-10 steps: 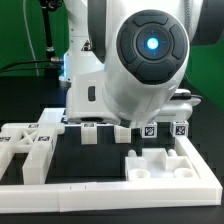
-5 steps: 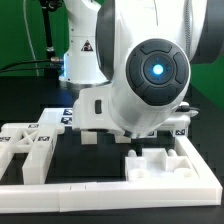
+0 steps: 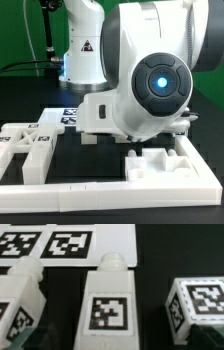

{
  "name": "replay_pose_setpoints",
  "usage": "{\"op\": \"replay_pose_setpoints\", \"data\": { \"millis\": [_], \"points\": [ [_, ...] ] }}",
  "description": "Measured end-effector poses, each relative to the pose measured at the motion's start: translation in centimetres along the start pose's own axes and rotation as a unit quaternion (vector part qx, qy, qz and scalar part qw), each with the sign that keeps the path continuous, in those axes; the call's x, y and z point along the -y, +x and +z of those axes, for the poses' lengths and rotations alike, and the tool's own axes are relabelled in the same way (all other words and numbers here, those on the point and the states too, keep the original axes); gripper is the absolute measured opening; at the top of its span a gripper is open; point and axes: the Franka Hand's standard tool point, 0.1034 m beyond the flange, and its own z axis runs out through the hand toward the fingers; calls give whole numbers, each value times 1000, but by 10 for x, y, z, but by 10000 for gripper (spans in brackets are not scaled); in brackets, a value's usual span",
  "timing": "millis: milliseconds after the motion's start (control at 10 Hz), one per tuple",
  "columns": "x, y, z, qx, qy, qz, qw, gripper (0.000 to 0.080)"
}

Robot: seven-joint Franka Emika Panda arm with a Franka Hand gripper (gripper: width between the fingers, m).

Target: Assemble chair

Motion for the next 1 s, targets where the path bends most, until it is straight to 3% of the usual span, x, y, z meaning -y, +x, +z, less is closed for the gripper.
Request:
{"op": "replay_pose_setpoints", "data": {
  "millis": [200, 400, 500, 1000],
  "points": [
    [0, 0, 0, 0, 0, 0, 1000, 649],
    [0, 0, 1, 1, 0, 0, 1000, 371],
    [0, 0, 1, 1, 0, 0, 1000, 285],
    [0, 0, 1, 1, 0, 0, 1000, 285]
  ]
}}
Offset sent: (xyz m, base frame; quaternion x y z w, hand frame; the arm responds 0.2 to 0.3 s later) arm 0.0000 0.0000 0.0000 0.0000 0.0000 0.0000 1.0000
